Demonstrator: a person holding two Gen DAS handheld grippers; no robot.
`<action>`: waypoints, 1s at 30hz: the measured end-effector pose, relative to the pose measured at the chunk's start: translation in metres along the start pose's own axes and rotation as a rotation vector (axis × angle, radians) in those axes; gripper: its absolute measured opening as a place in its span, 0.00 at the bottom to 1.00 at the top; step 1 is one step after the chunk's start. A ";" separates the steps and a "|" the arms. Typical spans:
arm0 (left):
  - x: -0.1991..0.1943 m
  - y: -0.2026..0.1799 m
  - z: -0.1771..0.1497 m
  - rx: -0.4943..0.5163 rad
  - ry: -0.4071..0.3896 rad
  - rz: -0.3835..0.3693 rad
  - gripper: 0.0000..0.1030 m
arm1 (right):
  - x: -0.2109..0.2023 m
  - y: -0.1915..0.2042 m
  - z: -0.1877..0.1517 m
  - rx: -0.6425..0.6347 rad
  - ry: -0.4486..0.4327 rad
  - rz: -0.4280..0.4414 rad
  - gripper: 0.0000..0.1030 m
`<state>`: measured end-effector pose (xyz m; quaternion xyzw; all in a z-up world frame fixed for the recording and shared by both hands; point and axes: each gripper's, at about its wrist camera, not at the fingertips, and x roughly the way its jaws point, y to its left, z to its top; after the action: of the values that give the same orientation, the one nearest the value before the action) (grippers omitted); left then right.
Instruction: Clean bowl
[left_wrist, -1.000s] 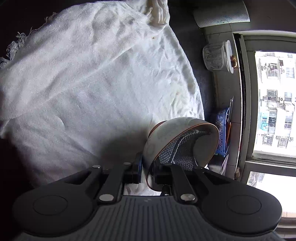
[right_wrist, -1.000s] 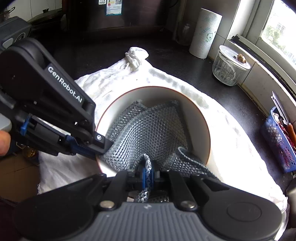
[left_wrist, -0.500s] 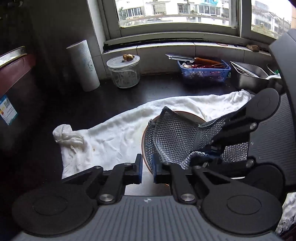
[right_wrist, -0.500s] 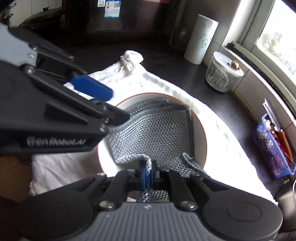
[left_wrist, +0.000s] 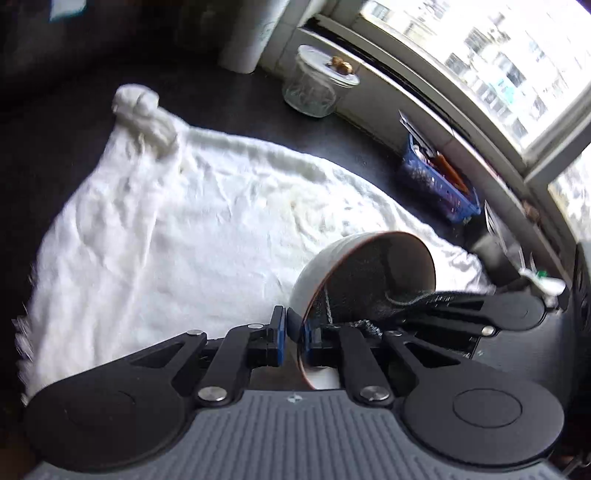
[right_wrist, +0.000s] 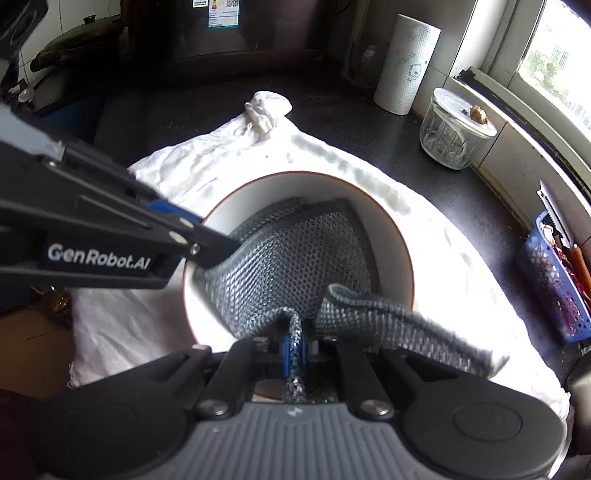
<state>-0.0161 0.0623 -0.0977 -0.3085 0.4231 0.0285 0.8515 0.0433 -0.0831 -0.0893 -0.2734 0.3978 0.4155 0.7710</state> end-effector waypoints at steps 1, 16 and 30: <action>0.000 0.005 0.000 -0.050 0.001 -0.012 0.10 | 0.001 -0.001 -0.001 0.018 0.003 0.015 0.05; 0.010 0.037 -0.008 -0.350 0.129 -0.018 0.26 | 0.001 0.009 0.000 0.051 0.012 0.076 0.05; -0.006 -0.005 0.008 0.140 -0.043 0.045 0.09 | -0.002 0.008 -0.002 -0.023 -0.022 -0.018 0.04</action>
<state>-0.0128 0.0638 -0.0878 -0.2379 0.4124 0.0245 0.8790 0.0347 -0.0814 -0.0890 -0.2814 0.3819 0.4161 0.7758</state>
